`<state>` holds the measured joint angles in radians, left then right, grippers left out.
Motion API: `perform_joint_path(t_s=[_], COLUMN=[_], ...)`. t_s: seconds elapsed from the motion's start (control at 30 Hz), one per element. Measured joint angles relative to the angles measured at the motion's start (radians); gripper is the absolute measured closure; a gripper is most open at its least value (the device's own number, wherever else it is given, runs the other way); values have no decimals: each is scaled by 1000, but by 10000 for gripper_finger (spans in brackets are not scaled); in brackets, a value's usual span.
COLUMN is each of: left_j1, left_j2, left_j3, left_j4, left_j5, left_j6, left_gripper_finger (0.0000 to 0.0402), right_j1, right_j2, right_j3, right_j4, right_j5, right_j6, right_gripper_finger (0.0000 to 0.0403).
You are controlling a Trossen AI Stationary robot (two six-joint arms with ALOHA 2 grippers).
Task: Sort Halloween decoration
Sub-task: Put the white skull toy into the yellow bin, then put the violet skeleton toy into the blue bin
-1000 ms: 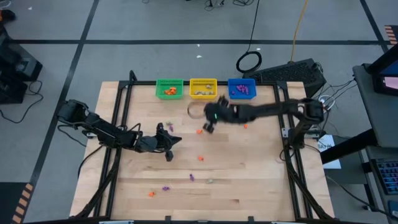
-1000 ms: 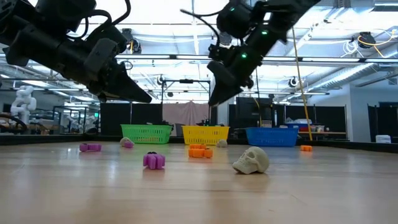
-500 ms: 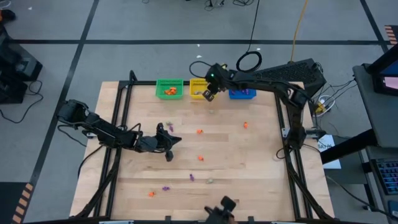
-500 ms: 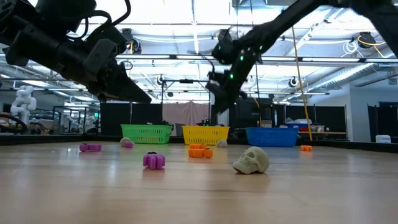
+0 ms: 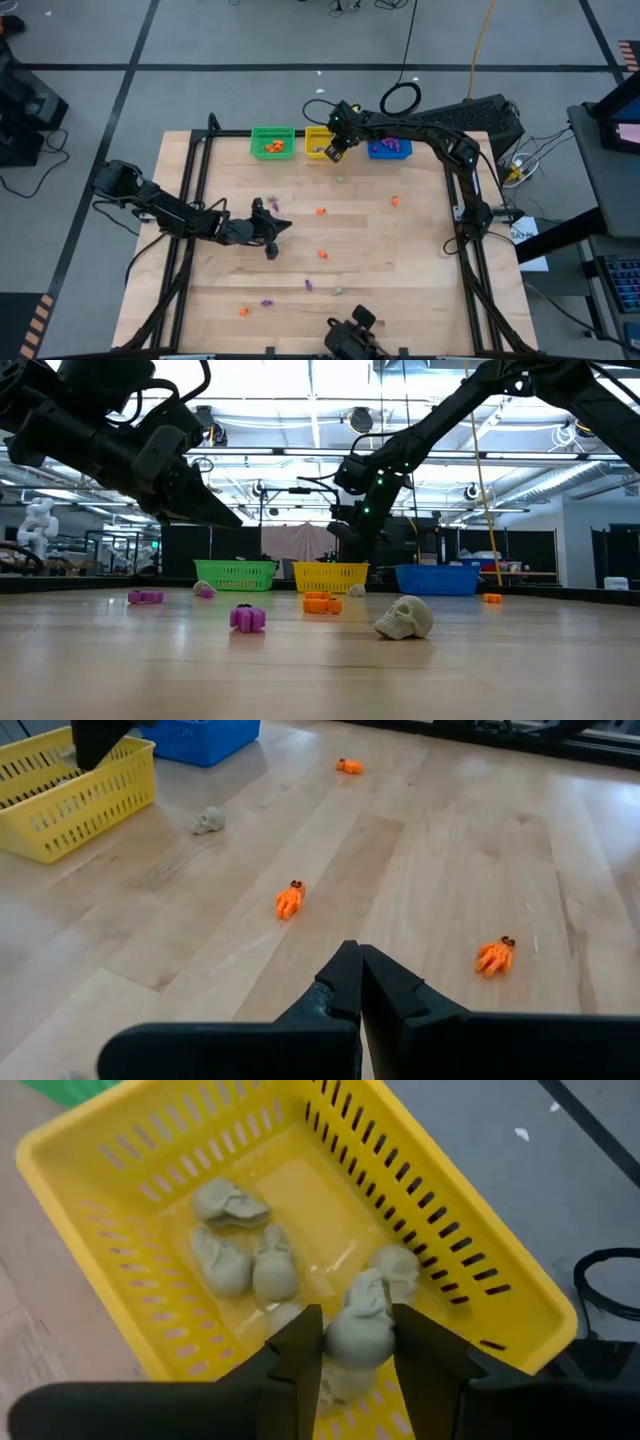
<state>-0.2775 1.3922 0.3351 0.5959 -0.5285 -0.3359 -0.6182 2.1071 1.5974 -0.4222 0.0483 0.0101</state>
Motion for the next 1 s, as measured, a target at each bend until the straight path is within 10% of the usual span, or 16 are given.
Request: perform_joint_path(t_s=[0.43,0.73,1.0], left_j1=[0,0,0], left_j2=[0,0,0], left_j3=[0,0,0], left_j4=[0,-2,-8], left_j5=[-1,-2,-5], left_j6=[-7,2,10], left_gripper_finger=[398,398,398], right_j1=[5,92,231], right_j2=[-40,-167,-291], right_j3=[0,-26,-356], right_j4=[-9,26,414], right_j5=[2,4,1], right_j6=[-10,-102,-106], right_gripper_finger=[235,345,398])
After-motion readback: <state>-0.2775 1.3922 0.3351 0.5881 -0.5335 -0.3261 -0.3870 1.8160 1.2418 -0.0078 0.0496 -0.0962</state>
